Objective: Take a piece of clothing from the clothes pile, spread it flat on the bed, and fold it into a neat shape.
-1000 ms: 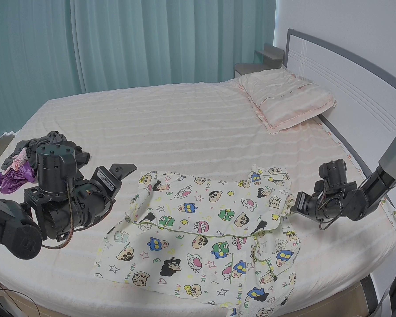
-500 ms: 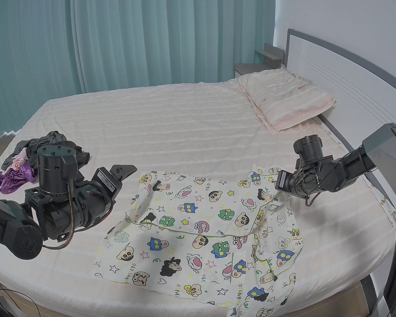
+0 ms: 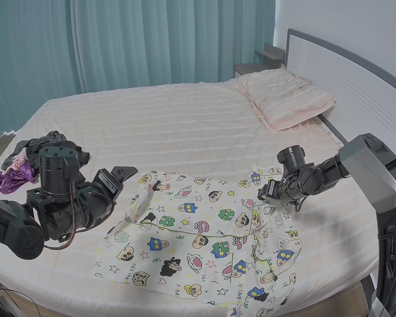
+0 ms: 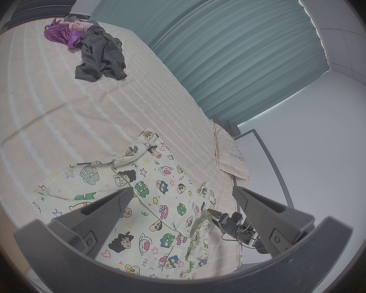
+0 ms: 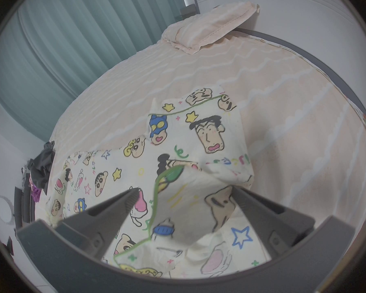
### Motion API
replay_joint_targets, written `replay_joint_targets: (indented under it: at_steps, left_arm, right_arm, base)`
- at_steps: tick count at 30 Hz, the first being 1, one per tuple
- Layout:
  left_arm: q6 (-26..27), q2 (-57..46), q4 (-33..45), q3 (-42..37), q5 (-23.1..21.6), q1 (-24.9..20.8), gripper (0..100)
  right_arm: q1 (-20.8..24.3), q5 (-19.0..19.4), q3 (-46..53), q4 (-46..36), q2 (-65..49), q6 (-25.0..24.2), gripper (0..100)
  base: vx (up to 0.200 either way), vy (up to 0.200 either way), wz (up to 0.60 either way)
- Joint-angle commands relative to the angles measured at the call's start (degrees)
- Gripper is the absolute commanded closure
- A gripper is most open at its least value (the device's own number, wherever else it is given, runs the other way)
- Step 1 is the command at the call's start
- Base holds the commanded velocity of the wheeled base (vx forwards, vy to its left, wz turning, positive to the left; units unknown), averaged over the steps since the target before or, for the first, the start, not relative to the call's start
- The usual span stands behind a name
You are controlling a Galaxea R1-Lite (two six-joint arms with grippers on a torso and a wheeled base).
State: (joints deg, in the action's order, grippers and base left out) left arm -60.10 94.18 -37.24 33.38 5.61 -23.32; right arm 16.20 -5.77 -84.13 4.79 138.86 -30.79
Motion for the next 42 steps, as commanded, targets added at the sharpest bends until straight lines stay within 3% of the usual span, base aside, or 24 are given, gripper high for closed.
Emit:
replay_joint_targets:
  at_steps: [1, 4, 6, 10, 12, 14, 17, 21, 31, 42]
  left_arm:
    - [-0.11, 0.21, -0.02, 0.02, 0.02, 0.03, 0]
    - [-0.11, 0.21, -0.02, 0.02, 0.02, -0.15, 0]
    - [-0.11, 0.21, -0.02, -0.07, 0.02, -0.23, 0]
    - [-0.11, 0.30, 0.06, -0.07, 0.02, -0.23, 0]
    - [-0.11, 0.21, 0.06, -0.07, 0.02, -0.23, 0]
    - [-0.11, 0.21, 0.06, -0.07, 0.02, -0.23, 0]
    - [-0.19, 0.21, 0.06, -0.07, 0.02, -0.32, 0]
    - [-0.19, 0.21, -0.02, -0.33, -0.07, -0.41, 0]
    - [-0.28, 0.39, -0.02, -0.68, -0.07, -0.59, 0]
    - [-0.19, 0.91, -0.02, -0.68, -0.07, -0.59, 0]
  right_arm:
    - [-2.14, 0.49, 0.10, 0.04, -1.40, -0.67, 0]
    - [-3.72, 2.07, 0.72, -0.04, -3.69, -2.87, 0]
    - [-6.53, 5.94, 1.42, 0.13, -6.50, -5.51, 0]
    - [-9.26, 8.23, 3.27, 0.22, -8.17, -5.68, 0]
    - [-11.72, 10.16, 9.24, 1.63, -10.02, -4.45, 0]
    - [-13.48, 13.15, 14.25, 5.23, -11.25, -1.29, 0]
    - [-16.03, 18.95, 23.39, 12.79, -12.04, 8.03, 0]
    - [-16.99, 22.90, 31.83, 21.22, -10.45, 18.14, 0]
    - [-13.56, 28.44, 33.41, 24.21, -7.64, 20.16, 0]
    - [-11.37, 27.65, 30.87, 24.39, -5.18, 20.16, 0]
  base:
    - [0.000, 0.000, 0.00]
    - [0.000, 0.000, 0.00]
    - [0.000, 0.000, 0.00]
    - [0.000, 0.000, 0.00]
    - [0.000, 0.000, 0.00]
    - [0.000, 0.000, 0.00]
    - [0.000, 0.000, 0.00]
    - [0.000, 0.000, 0.00]
    - [0.000, 0.000, 0.00]
    - [0.000, 0.000, 0.00]
